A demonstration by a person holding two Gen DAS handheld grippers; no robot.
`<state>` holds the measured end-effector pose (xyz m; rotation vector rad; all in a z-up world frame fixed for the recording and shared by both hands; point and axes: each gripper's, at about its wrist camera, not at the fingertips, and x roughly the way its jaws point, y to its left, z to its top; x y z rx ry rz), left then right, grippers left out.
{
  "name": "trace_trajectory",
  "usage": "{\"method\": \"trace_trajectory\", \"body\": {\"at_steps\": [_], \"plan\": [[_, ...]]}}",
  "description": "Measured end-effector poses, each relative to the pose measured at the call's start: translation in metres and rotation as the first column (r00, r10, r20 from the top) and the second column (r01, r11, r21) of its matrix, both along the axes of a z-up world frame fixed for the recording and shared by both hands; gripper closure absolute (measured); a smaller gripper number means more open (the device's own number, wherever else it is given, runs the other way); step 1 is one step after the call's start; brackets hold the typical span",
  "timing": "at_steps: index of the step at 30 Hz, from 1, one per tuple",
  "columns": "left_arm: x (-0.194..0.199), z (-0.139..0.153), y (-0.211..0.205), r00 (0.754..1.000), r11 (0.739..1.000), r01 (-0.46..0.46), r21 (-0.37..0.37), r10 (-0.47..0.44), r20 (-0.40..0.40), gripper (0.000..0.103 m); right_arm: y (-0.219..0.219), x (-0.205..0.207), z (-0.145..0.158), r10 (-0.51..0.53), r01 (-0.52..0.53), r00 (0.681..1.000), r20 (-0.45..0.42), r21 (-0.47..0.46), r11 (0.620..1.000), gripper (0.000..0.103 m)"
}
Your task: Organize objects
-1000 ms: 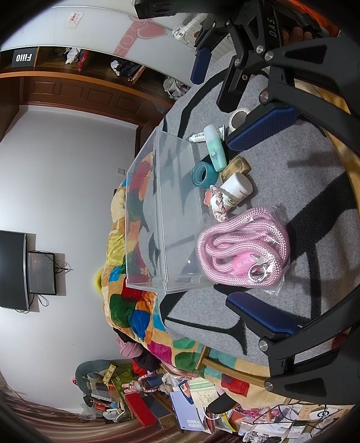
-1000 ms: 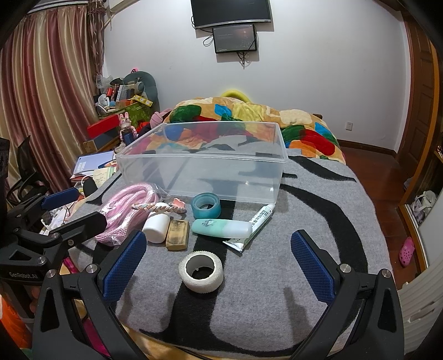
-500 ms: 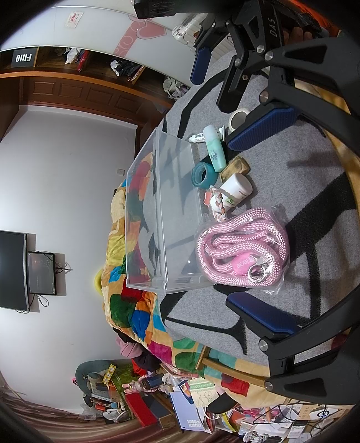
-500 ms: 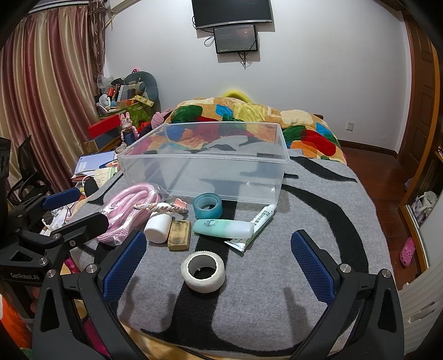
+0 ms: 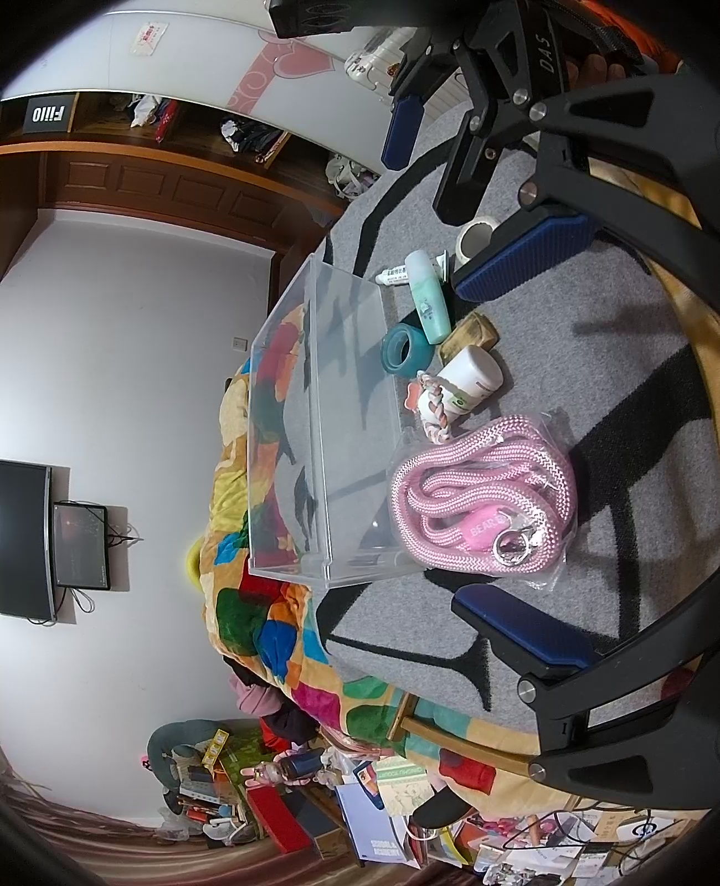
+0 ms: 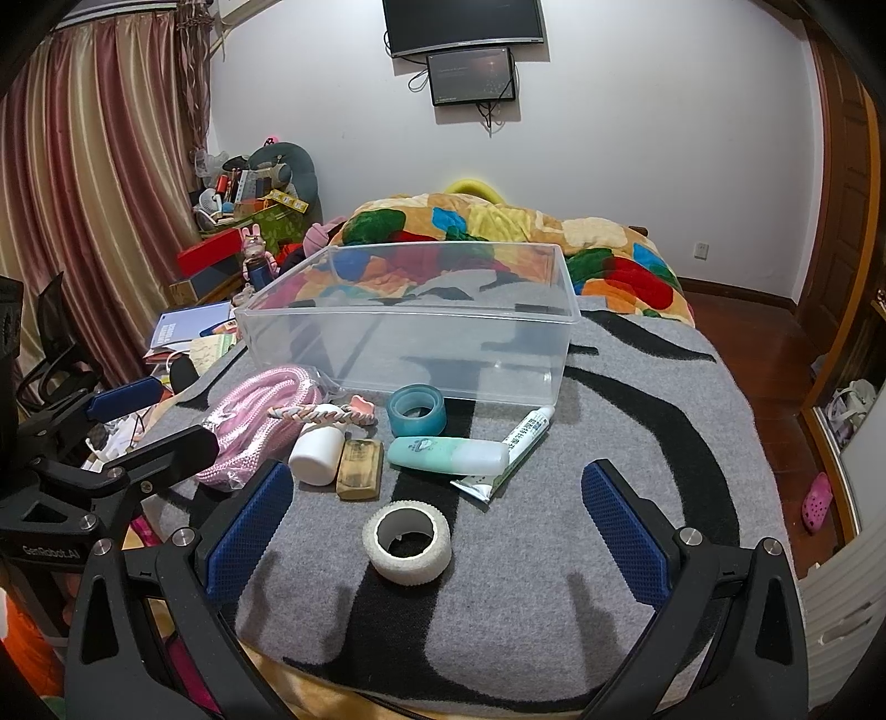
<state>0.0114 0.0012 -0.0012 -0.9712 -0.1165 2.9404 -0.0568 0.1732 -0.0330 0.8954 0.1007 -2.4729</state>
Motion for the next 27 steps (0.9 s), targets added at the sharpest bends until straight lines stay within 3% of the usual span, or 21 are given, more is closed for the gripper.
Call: {"method": "trace_trajectory", "body": {"at_steps": [16,27], "plan": [[-0.006,-0.004,-0.003,0.999,1.000,-0.014,0.005,0.013,0.029,0.000,-0.004,0.003,-0.001,0.003,-0.003,1.000,0.014,-0.003,1.000,0.000],[-0.049,-0.037,-0.019,0.969,1.000,-0.023,0.019,0.018,0.246,0.000,-0.005,-0.007,-0.023,0.041,-0.043,0.996,0.076,0.020,0.999,0.001]]}}
